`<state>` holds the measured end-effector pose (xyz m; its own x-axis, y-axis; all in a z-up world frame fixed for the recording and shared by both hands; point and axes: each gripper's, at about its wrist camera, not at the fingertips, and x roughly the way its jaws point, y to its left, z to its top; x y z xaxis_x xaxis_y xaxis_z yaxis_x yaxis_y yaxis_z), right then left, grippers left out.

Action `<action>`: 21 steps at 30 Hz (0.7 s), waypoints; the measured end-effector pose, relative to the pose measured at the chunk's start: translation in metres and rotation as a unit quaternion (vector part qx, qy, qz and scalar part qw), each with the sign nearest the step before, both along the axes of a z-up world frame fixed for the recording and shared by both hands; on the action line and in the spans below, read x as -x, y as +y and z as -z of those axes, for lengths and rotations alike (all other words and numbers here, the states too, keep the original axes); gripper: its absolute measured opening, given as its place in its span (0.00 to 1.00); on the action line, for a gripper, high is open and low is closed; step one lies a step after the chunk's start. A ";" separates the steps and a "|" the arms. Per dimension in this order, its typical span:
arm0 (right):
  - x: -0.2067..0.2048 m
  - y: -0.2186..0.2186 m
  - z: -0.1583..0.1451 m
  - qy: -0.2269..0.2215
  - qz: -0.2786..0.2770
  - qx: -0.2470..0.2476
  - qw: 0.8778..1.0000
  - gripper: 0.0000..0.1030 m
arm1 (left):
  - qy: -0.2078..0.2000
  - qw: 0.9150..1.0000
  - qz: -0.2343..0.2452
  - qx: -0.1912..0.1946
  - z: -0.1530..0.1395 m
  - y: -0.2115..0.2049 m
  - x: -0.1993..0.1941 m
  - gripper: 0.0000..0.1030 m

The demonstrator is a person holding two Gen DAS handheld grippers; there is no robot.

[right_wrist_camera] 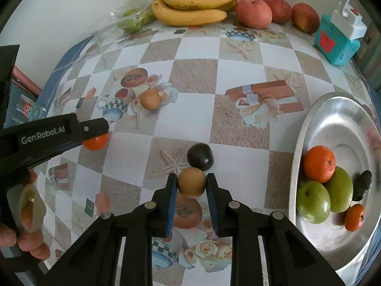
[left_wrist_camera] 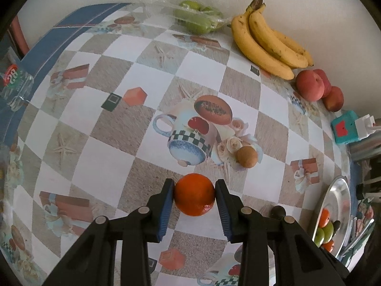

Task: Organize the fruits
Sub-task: 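Carry the tangerine and kiwi in both tools over the steel plate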

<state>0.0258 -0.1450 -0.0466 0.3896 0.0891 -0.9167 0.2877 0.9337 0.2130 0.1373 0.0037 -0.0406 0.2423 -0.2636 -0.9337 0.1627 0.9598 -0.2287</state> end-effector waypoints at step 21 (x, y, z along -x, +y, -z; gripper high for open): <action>0.000 -0.058 -0.044 -0.052 0.078 -0.030 0.995 0.25 | -0.059 0.997 0.047 -0.010 -0.040 -0.053 0.010 0.37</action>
